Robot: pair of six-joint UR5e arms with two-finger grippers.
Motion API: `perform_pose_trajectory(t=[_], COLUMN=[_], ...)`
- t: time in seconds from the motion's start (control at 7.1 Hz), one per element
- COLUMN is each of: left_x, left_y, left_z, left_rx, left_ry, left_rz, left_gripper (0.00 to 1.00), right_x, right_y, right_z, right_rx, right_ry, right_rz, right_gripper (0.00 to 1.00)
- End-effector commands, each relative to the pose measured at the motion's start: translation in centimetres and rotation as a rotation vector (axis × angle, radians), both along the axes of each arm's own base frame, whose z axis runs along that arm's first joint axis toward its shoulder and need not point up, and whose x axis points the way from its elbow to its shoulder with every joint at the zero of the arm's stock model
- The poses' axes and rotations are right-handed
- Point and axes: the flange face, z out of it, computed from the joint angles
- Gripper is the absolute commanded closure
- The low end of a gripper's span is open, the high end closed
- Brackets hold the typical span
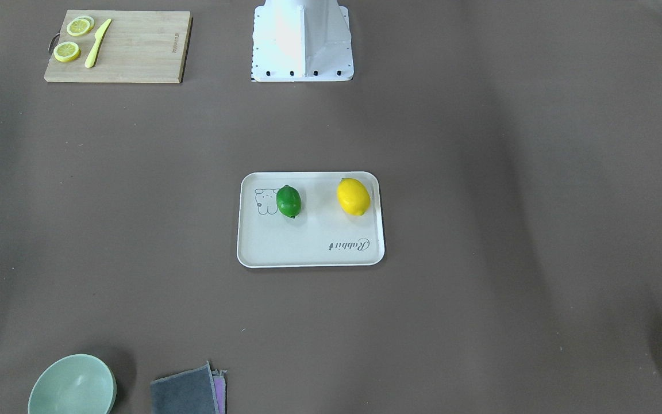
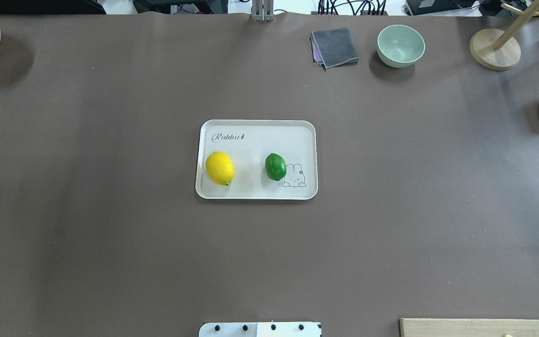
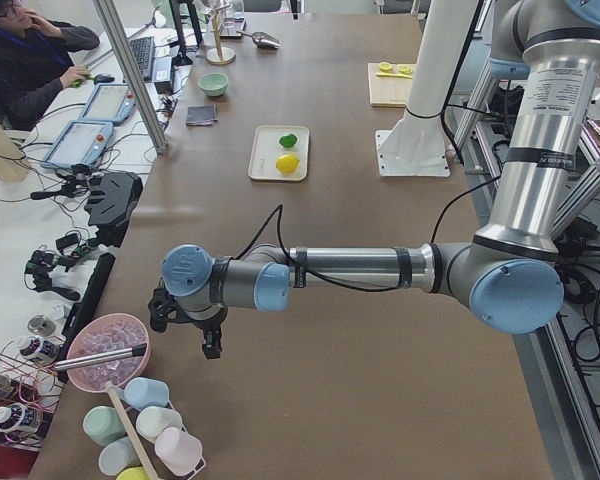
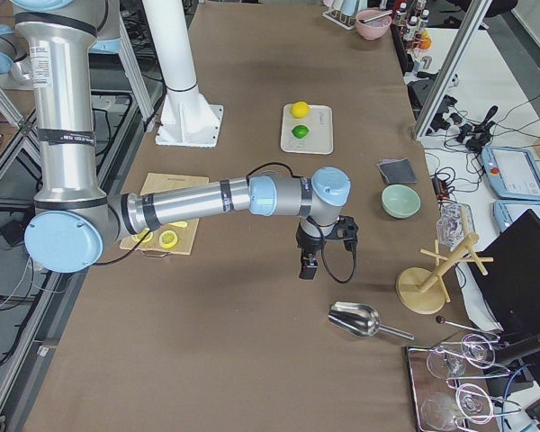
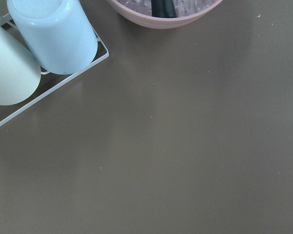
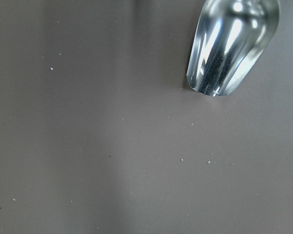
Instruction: Place all lemons on tray
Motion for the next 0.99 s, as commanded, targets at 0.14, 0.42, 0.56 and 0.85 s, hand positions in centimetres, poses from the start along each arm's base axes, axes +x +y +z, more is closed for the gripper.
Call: perform_pose_trajectory(t=[0.14,0.42,0.56,0.85], left_x=[0.09,0.09,0.09,0.09], left_y=[-0.12,-0.16,-0.25,-0.26], left_z=[0.10,-0.28,-0.44,-0.52], left_rx=[0.002,0.007,0.010,0.013], left_ry=[0.000,0.000,0.000,0.000], left_rz=[0.004,0.002,0.002,0.003], left_gripper=[0.02,0.02,0.02,0.02], right_x=[-0.42,-0.80,-0.79,-0.97], right_y=[-0.01,0.01,0.07,0.09], right_z=[0.07,0.09,0.16,0.15], right_rx=[-0.001,-0.003,-0.004,-0.016], right_ry=[0.002,0.002,0.002,-0.010], right_rz=[-0.008,-0.015,-0.015,-0.008], right_gripper=[0.00,0.00,0.00,0.00])
